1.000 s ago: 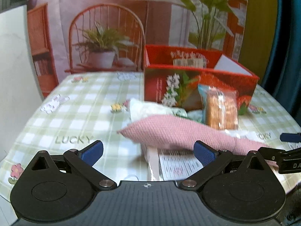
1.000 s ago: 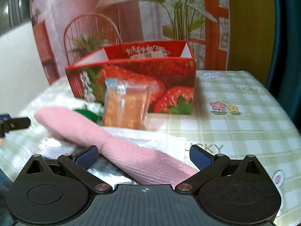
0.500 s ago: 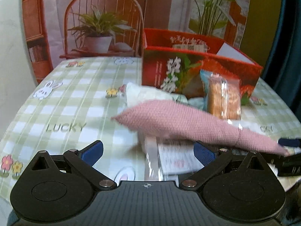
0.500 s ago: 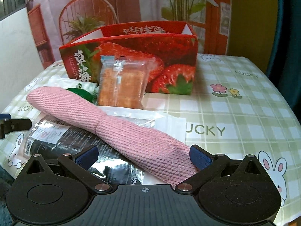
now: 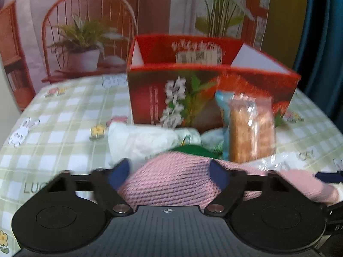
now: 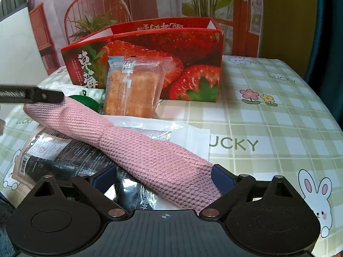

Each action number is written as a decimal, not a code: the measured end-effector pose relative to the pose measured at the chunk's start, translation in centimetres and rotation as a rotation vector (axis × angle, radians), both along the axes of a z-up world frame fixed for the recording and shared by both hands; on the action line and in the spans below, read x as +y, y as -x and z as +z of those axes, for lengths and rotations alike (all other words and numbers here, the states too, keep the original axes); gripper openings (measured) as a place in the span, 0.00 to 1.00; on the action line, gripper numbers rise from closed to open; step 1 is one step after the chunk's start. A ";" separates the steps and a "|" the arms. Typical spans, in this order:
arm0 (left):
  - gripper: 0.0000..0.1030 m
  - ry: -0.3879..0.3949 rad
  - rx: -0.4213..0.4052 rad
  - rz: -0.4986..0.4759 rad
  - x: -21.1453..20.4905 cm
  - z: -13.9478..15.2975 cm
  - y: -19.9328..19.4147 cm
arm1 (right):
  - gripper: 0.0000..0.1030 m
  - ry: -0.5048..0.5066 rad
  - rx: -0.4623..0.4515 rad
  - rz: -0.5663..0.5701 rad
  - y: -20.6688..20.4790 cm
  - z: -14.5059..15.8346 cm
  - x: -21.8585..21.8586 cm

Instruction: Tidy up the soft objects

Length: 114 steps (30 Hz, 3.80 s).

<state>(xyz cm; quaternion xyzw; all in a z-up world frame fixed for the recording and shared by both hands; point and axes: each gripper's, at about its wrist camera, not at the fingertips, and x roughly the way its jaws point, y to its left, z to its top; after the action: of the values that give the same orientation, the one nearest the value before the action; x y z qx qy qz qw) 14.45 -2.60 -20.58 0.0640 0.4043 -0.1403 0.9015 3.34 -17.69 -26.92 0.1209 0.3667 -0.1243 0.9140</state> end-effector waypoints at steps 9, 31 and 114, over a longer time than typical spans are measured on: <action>0.32 0.032 0.069 0.007 1.0 -1.0 0.7 | 0.68 -0.028 -0.047 -0.010 -0.2 -0.4 -1.1; 0.17 0.016 0.063 -0.031 0.4 0.9 4.0 | 0.44 -0.104 -0.150 -0.001 1.2 -0.1 -1.8; 0.06 0.195 -0.207 0.024 2.3 7.8 3.0 | 0.17 -0.142 -0.339 0.090 0.4 7.1 -4.0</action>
<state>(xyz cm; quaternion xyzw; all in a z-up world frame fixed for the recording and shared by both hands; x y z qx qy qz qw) 11.45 -0.28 -12.80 -0.0146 0.2941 -0.1608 0.9420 2.91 -21.72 -19.80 0.1877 0.2203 -0.0351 0.9566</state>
